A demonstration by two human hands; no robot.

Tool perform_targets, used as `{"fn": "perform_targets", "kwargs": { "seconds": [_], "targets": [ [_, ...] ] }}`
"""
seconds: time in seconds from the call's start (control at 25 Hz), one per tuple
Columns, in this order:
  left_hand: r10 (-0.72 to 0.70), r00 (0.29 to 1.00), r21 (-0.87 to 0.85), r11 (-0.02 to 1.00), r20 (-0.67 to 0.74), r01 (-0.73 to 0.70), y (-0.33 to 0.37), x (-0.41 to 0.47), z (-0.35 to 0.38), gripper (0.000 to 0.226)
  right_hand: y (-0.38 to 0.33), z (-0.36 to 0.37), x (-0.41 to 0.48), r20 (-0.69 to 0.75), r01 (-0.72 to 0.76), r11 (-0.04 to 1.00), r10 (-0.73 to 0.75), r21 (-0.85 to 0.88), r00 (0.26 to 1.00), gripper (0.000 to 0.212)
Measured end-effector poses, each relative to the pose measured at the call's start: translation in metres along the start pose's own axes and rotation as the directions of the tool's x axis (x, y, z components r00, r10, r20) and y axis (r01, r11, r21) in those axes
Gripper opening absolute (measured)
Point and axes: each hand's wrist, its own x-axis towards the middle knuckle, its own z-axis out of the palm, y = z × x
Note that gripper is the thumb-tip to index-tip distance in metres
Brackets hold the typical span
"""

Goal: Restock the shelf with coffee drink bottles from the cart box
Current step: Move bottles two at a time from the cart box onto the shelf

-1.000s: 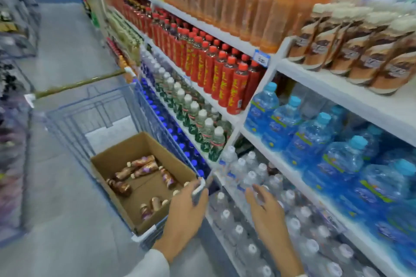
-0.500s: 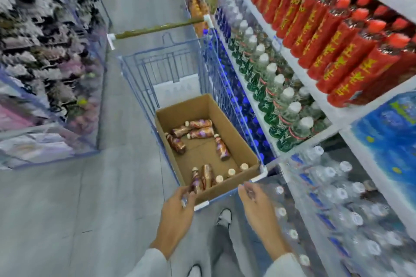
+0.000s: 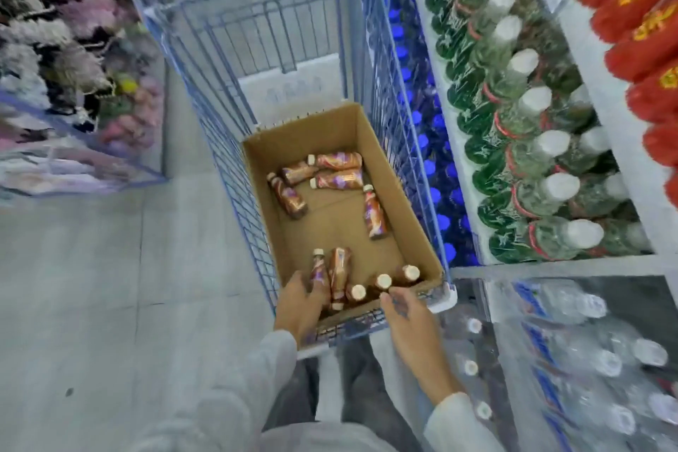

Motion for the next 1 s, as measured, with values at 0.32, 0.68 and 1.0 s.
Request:
{"fn": "perform_targets", "kwargs": {
  "seconds": [0.32,0.68,1.0],
  "targets": [
    [-0.500,0.826,0.200,0.865,0.261,0.460,-0.042,0.139,0.089,0.063,-0.010,0.021,0.044,0.024,-0.082,0.994,0.084,-0.067,0.996,0.032],
    [-0.510,0.833,0.154,0.860,0.214,0.487,-0.048,0.148,0.088,0.063,-0.036,0.026,0.063,0.121,-0.082,0.992,0.094,-0.100,0.988,0.027],
    [-0.161,0.976,-0.450,0.868,0.146,0.211,-0.001,0.064,-0.034,0.033,-0.033,0.064,0.157,0.398,0.292,0.804,-0.075,-0.519,0.914,0.043]
  ]
}}
